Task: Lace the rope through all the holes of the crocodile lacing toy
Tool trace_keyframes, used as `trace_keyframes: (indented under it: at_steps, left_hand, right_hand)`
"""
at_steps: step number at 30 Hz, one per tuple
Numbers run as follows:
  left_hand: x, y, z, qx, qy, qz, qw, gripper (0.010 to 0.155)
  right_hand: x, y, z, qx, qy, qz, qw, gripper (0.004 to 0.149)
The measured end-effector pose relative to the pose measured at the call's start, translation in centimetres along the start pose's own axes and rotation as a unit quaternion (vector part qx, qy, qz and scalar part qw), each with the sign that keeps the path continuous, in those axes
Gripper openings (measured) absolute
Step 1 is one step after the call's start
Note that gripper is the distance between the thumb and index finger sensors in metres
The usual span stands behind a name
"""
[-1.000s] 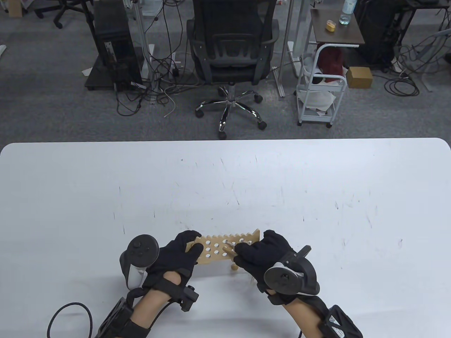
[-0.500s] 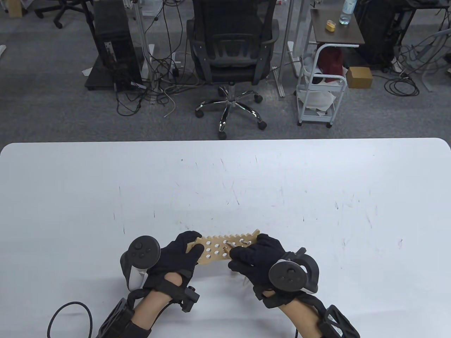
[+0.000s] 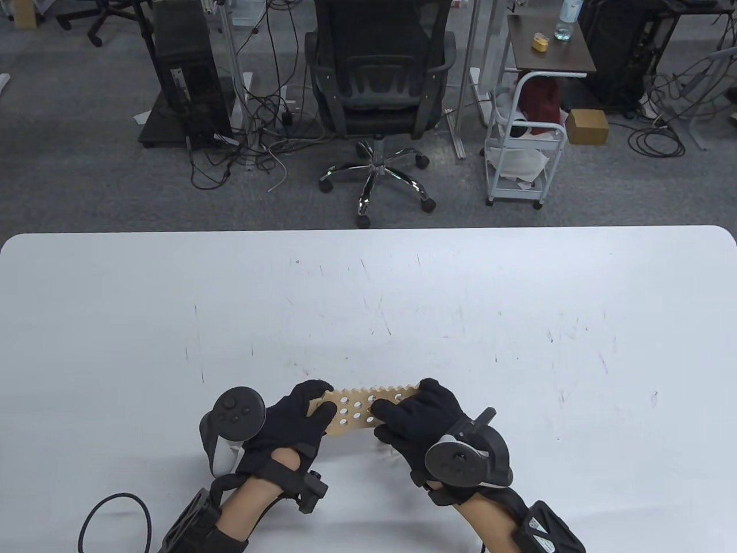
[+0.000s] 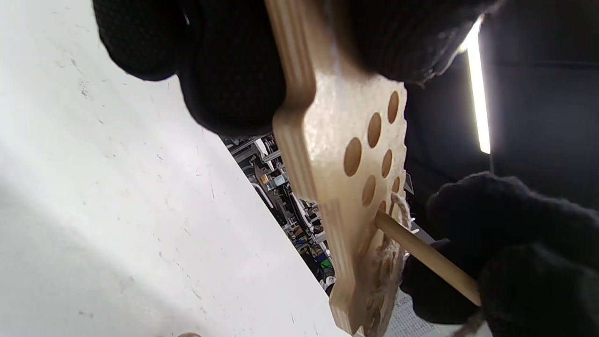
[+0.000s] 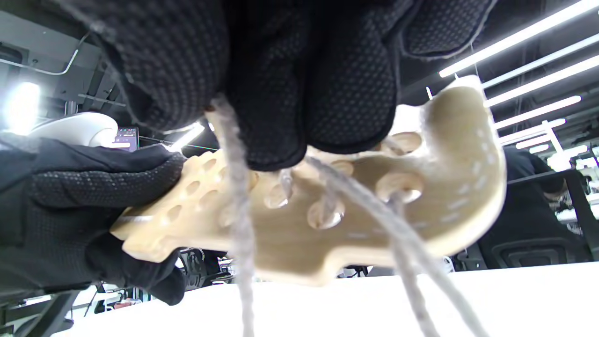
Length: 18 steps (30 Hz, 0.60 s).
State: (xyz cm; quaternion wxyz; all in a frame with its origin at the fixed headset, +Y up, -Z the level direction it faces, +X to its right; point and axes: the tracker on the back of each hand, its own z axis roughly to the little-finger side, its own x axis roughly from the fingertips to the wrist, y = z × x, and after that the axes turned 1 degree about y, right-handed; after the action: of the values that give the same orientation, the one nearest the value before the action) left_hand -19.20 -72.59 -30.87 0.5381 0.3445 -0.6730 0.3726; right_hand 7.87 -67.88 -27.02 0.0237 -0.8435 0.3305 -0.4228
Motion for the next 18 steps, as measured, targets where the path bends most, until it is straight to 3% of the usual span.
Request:
trace_keyframes:
  at_steps: [10,18]
  left_hand:
    - [0.4,-1.3,-0.9,0.002,-0.018,0.028,0.999,0.054]
    - [0.8,-1.8,-1.5,0.004,-0.031,0.042,0.999,0.054]
  right_hand:
    - [0.1,-0.2,-0.4,0.052,-0.003,0.008,0.999,0.07]
    - [0.1,-0.2,-0.3,0.058,0.004,0.0,0.998,0.076]
